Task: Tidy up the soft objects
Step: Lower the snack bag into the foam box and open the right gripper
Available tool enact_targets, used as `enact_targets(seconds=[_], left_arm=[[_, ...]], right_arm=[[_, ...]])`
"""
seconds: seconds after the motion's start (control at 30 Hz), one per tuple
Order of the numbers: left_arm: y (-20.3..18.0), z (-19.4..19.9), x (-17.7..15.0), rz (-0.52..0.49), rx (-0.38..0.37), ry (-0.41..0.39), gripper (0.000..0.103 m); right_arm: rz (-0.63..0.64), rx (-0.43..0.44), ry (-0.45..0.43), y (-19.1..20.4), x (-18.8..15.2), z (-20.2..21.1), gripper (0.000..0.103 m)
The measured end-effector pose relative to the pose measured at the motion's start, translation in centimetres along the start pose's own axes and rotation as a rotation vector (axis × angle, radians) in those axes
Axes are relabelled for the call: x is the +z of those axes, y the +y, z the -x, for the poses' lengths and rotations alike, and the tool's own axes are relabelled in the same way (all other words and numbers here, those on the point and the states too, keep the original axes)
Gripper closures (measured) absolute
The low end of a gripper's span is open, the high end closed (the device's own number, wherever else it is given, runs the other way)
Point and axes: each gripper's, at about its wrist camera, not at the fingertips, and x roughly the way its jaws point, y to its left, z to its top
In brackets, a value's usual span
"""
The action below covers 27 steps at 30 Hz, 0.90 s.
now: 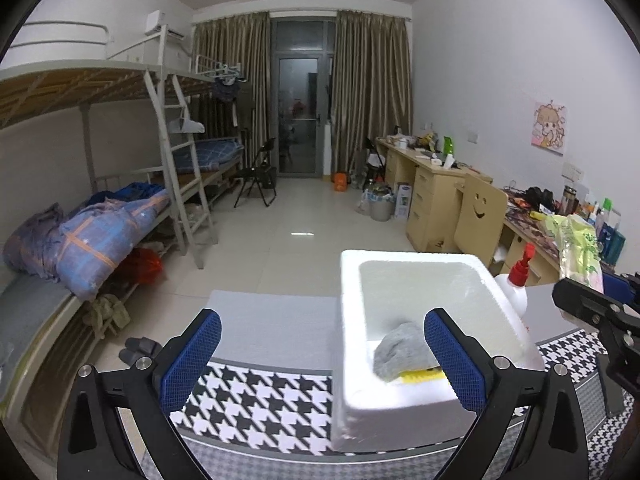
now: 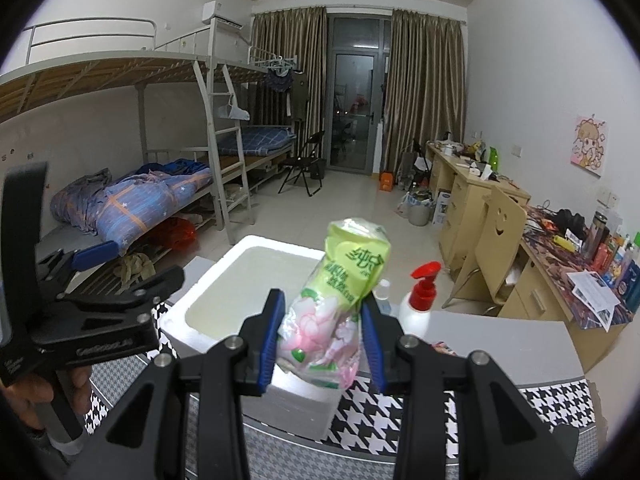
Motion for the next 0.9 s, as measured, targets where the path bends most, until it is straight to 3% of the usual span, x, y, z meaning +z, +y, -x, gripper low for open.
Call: enact_targets(seconds=[0.4, 0.9], left_arm=[[1.8, 1.4, -1.4, 0.026, 0.043, -0.018, 0.001], [2.4, 1.4, -2.7, 0.017, 0.069, 0.029, 0.001]], right_arm=[[0.008, 0.029, 0.043, 1.6, 0.4, -2.2, 0.061], [-0.006, 0.036, 0.112, 2.3, 0.9, -5.6, 0.061]])
